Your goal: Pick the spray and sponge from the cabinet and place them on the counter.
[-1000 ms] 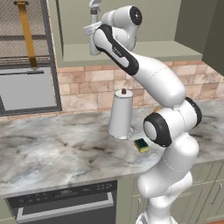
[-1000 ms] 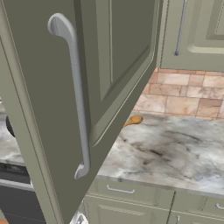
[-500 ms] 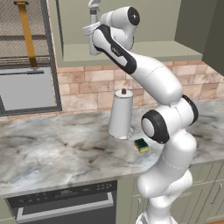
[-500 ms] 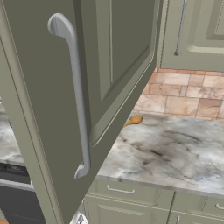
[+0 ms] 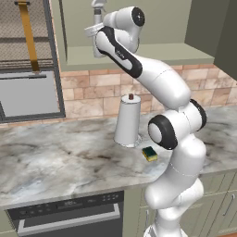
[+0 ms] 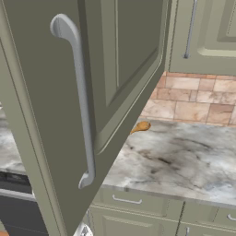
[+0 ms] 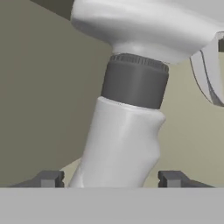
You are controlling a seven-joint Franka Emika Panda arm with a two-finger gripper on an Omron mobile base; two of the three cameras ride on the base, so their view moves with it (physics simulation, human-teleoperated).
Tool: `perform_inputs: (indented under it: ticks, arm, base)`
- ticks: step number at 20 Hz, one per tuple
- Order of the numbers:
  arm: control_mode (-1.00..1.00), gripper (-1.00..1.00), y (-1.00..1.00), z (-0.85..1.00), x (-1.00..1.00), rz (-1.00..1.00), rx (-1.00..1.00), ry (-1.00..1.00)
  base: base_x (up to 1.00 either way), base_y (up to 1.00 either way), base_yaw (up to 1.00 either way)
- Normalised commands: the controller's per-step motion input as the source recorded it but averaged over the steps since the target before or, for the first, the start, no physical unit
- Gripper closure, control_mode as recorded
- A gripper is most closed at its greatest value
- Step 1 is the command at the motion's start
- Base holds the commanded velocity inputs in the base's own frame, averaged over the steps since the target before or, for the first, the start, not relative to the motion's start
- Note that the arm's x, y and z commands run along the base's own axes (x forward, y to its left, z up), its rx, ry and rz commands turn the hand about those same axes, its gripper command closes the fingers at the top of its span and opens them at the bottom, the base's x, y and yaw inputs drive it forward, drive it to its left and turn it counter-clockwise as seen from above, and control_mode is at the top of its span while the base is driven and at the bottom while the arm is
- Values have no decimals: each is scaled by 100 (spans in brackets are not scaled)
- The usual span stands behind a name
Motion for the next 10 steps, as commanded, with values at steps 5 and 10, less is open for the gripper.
perform_inputs:
  ticks: [5, 10]
  arm:
    - [-100, 100, -4, -1, -9, 0, 0, 0]
    - [-100, 100, 0, 0, -42, 0, 0, -1]
  base:
    - [0, 0, 0]
    - [0, 0, 0]
